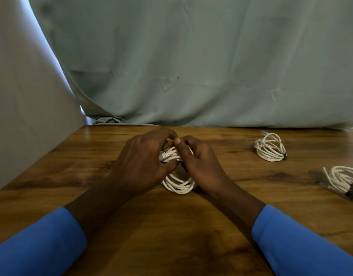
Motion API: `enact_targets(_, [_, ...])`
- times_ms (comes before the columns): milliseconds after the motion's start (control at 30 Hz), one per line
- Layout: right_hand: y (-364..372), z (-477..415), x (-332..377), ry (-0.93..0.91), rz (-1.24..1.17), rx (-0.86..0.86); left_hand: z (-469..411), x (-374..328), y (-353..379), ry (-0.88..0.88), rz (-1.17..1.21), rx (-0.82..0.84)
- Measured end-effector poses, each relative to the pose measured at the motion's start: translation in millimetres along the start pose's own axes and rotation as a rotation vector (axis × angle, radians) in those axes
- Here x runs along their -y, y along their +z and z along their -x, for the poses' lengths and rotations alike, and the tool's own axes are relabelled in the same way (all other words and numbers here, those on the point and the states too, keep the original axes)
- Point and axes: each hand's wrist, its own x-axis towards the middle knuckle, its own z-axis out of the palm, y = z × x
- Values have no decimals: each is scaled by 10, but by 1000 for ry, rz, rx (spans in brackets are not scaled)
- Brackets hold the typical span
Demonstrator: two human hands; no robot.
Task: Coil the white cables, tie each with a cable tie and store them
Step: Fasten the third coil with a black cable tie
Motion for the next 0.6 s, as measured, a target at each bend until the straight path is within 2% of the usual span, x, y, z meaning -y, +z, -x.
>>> enact_targets(267, [-30,-7,8,40,-111,104,-6,-16,-43,61,-15,60])
enact_targets(467, [-57,-7,5,32,27,139,-25,49,-37,3,72,108])
enact_targets(600, [-81,-5,54,41,80,203,-23,46,-51,27,126,125])
